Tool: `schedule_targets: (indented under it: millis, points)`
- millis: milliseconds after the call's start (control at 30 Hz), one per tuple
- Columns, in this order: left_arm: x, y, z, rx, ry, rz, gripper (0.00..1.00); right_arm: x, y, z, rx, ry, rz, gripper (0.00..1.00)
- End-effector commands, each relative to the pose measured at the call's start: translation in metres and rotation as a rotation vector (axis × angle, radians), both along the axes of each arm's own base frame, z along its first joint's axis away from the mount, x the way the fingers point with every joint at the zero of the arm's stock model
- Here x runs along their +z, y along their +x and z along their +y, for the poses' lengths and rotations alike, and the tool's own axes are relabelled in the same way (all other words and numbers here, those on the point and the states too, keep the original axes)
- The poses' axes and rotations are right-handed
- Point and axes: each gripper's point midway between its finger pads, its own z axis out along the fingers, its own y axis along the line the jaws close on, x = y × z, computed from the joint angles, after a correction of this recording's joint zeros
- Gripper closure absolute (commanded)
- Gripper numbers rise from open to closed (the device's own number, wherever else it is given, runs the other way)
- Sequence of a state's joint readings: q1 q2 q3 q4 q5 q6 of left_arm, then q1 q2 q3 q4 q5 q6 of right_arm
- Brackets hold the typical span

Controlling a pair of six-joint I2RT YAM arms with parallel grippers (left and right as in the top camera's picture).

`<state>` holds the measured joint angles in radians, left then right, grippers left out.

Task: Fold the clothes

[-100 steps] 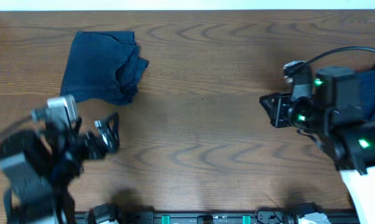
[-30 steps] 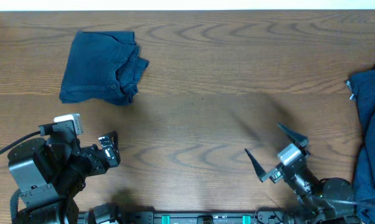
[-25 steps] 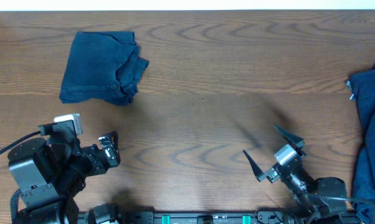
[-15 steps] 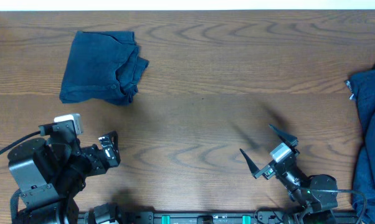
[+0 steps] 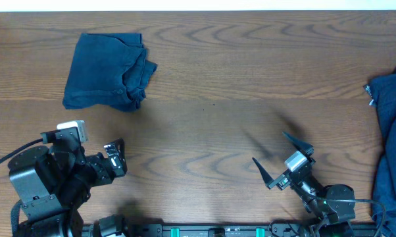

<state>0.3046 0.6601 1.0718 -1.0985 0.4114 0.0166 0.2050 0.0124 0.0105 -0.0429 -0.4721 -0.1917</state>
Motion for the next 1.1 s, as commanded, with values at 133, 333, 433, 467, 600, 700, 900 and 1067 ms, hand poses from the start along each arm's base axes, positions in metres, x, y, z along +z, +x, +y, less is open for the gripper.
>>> schedule_targets:
  millis: [133,333,433,467,600,700,900,1067]
  points:
    - [-0.001,0.0,0.0,-0.006,0.009,0.002,0.02,-0.001,-0.001,0.001,0.005,0.009,0.007,0.01]
    - [-0.001,0.0,-0.007,-0.044,0.009,0.003,0.02,-0.001,-0.001,0.001,0.005,0.009,0.007,0.01]
    - [-0.001,-0.001,-0.016,-0.092,0.009,0.005,0.02,-0.001,-0.001,0.001,0.005,0.009,0.007,0.01]
    - [-0.001,-0.001,-0.02,-0.112,0.009,0.004,0.02,-0.001,-0.001,0.001,0.006,0.009,0.007,0.01]
    - [0.001,-0.004,-0.038,-0.218,0.031,-0.015,0.02,-0.001,-0.001,0.001,0.005,0.009,0.007,0.01]
    - [0.013,0.002,-0.043,-0.255,0.063,-0.09,0.02,-0.001,-0.001,0.001,0.005,0.009,0.007,0.01]
    - [0.053,0.02,-0.048,-0.276,0.111,-0.354,0.02,-0.001,-0.001,0.001,0.005,0.009,0.007,0.01]
    - [0.078,0.021,-0.048,-0.265,0.146,-0.577,0.02,-0.001,-0.001,0.001,0.005,0.009,0.007,0.01]
